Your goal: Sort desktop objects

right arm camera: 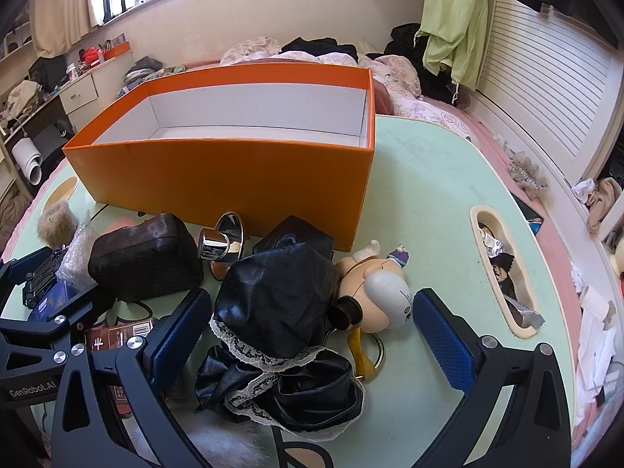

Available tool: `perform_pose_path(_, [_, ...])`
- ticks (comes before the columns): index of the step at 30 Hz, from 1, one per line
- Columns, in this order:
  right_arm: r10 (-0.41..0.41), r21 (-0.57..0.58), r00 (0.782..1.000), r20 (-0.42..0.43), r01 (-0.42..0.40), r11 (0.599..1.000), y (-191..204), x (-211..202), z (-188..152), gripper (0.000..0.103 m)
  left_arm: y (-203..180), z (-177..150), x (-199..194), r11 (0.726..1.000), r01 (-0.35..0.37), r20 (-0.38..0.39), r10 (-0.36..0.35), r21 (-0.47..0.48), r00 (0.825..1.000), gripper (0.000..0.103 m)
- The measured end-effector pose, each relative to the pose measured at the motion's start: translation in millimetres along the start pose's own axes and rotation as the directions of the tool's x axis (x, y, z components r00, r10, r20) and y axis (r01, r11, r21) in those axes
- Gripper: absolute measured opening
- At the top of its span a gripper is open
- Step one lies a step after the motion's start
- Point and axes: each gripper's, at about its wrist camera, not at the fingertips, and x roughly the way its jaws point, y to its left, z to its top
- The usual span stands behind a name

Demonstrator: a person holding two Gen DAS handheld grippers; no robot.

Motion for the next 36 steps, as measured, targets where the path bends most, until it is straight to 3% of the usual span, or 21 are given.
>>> perform_pose_path(23, [-0.001,0.000,1.000,0.000,0.001,1.000,1.4,-0.7,-0.1,0.103,-1.9,-2.8,-0.3,1.000,0.006,0.003,-0.006,0.011,1.000,0.103])
perform_pose_path(36, [-0.002,-0.001,1.000,0.001,0.002,1.000,1.7,-1.2,-1.3,0.103,-4.6,-6.1,3.4,0.997,0.054,0.011,-0.054,0.062,0.998,0.103])
